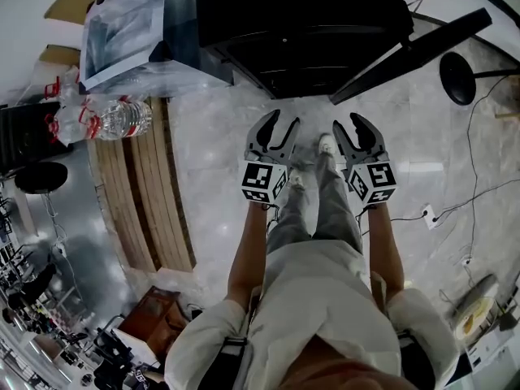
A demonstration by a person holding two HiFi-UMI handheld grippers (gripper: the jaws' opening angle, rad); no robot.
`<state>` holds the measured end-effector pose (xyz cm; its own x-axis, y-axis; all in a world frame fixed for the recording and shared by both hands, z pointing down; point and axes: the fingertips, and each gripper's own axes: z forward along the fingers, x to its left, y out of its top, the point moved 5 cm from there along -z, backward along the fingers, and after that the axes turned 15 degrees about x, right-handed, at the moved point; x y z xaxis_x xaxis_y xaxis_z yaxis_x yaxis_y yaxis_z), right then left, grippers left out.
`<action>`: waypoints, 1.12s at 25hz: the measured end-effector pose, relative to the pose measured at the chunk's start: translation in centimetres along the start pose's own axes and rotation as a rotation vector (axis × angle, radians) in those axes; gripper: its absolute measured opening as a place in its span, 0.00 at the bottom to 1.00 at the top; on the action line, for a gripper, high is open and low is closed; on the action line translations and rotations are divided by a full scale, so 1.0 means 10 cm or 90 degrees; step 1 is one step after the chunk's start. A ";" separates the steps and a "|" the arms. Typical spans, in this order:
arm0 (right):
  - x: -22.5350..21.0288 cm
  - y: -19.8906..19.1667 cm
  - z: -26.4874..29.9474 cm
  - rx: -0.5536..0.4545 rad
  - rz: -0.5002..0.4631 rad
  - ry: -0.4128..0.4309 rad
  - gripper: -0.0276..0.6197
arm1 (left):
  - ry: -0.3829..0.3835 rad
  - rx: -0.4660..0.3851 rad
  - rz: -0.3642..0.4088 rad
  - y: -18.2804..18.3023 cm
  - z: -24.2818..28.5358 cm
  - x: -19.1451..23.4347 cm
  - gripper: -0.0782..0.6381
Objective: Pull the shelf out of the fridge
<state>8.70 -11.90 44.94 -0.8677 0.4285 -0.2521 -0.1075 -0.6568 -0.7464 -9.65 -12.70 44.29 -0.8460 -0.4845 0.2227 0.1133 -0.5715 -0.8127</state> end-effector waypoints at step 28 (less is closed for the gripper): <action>-0.64 -0.64 1.06 -0.015 0.134 0.050 0.34 | 0.015 0.021 -0.113 -0.80 1.07 0.52 0.38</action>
<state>9.83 -17.01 57.89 -0.8290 0.3315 -0.4504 0.0841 -0.7222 -0.6865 -9.37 -17.73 57.77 -0.8663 -0.3582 0.3481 -0.0222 -0.6685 -0.7434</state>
